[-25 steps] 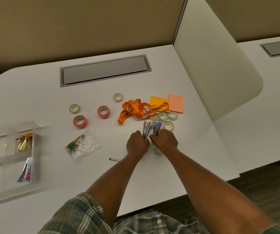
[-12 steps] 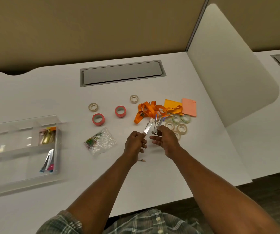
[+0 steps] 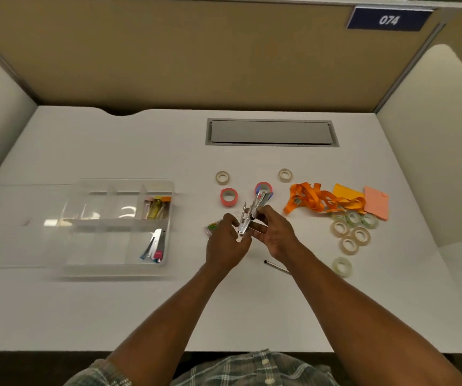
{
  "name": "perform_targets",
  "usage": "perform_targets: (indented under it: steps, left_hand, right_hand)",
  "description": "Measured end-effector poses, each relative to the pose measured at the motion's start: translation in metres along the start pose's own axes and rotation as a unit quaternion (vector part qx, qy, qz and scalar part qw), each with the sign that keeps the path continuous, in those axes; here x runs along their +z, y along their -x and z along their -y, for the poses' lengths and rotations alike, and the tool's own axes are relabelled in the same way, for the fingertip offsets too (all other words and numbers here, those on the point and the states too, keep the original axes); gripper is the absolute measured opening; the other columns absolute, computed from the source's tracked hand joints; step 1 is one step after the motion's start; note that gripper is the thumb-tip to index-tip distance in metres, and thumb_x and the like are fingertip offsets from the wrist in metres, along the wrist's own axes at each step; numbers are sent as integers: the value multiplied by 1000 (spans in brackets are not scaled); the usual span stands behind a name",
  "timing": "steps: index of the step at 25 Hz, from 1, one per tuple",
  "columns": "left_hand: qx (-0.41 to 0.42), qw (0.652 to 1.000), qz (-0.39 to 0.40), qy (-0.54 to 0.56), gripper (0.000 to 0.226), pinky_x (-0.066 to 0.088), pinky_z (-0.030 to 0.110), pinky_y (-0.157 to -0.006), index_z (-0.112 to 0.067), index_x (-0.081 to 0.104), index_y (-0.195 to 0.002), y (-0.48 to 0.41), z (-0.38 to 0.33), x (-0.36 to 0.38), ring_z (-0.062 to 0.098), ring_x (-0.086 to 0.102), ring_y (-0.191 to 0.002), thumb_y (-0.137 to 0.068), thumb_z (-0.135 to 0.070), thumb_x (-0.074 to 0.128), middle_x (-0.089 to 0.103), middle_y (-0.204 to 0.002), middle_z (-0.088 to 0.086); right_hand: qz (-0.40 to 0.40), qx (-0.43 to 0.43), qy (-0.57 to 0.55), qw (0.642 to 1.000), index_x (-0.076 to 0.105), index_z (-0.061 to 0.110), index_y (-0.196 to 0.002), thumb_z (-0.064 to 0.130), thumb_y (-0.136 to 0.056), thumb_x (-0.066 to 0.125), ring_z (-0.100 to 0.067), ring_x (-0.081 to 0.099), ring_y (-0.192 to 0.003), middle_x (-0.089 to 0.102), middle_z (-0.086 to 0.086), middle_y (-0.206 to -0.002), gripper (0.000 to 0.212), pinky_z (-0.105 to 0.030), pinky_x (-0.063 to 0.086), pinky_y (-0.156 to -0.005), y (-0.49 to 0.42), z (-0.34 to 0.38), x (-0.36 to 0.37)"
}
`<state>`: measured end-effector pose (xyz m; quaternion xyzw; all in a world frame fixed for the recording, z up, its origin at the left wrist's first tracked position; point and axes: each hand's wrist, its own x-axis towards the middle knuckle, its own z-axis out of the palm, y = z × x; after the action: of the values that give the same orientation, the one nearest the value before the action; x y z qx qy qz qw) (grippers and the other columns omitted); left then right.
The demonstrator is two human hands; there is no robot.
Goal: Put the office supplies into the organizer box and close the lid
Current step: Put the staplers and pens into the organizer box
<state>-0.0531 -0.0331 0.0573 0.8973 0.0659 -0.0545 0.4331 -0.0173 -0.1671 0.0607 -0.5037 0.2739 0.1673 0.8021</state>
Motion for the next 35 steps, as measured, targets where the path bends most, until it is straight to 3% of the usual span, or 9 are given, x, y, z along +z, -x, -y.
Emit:
perform_targets:
  steps: [3, 8, 11, 13, 17, 19, 25, 30, 35]
  left_hand:
    - [-40, 999, -8, 28, 27, 43, 22, -58, -18, 57, -110, -8, 17, -30, 14, 64, -76, -88, -32, 63, 70, -91, -1]
    - [-88, 991, -89, -41, 18, 42, 30, -66, -10, 55, -109, -13, 67, -92, 28, 66, -86, -97, -23, 54, 69, -94, 9]
    - [-142, 976, -150, -70, 20, 45, 33, -66, -9, 53, -110, -7, 104, -125, 31, 66, -86, -97, -25, 51, 67, -93, 11]
    - [-180, 964, -158, -119, 22, 50, 39, -71, -6, 57, -106, -6, 126, -142, 32, 64, -89, -96, -25, 51, 63, -97, 13]
    - [-216, 943, -131, -218, 31, 50, 41, -81, -4, 64, -106, -5, 152, -154, 31, 61, -96, -94, -32, 55, 57, -105, 15]
    - [-207, 946, -111, -225, 31, 51, 41, -81, -5, 65, -104, -5, 155, -151, 29, 61, -95, -93, -33, 56, 58, -104, 13]
    - [-161, 940, -78, -290, 25, 48, 34, -73, -8, 65, -98, -8, 156, -146, 25, 62, -89, -90, -31, 58, 60, -99, 10]
    - [-136, 941, -86, -297, 36, 47, 35, -74, -8, 67, -97, -10, 158, -148, 26, 62, -88, -92, -41, 54, 61, -95, 9]
    - [-87, 971, -100, -201, 37, 51, 37, -76, -11, 65, -109, -17, 138, -142, 26, 63, -90, -87, -40, 64, 62, -100, 9]
  right_hand:
    - [43, 18, 54, 997, 75, 12, -96, 25, -88, 59, -24, 73, -85, 76, -7, -99, 22, -32, 58, -71, -1, -16, 43]
    - [101, 40, 72, 991, 72, 9, -98, 19, -88, 61, -24, 74, -86, 75, -9, -96, 18, -34, 61, -77, -1, -42, 113]
    - [78, 26, 203, 976, 69, 10, -97, 24, -90, 59, -20, 71, -78, 73, -7, -90, 18, -31, 59, -67, -1, -61, 151]
    - [61, 14, 320, 946, 69, 9, -91, 31, -87, 62, -18, 67, -70, 73, -6, -87, 23, -29, 54, -58, 1, -77, 169]
    - [38, -9, 522, 852, 70, 4, -77, 35, -80, 62, -23, 66, -63, 72, -9, -73, 32, -31, 53, -59, 4, -108, 193]
    - [21, -22, 584, 811, 64, 10, -71, 36, -79, 63, -19, 59, -61, 63, -3, -66, 27, -26, 44, -54, 4, -117, 202]
    - [-38, -69, 680, 729, 68, 14, -89, 27, -84, 62, -21, 60, -72, 70, -4, -87, 15, -26, 41, -60, 1, -125, 211]
    - [-19, -93, 676, 731, 65, 17, -85, 30, -87, 55, -21, 60, -75, 68, -1, -86, 15, -27, 38, -61, 1, -124, 205]
    - [2, -142, 638, 757, 64, 18, -85, 35, -87, 56, -17, 59, -75, 63, 5, -79, 18, -26, 40, -60, 1, -109, 188]
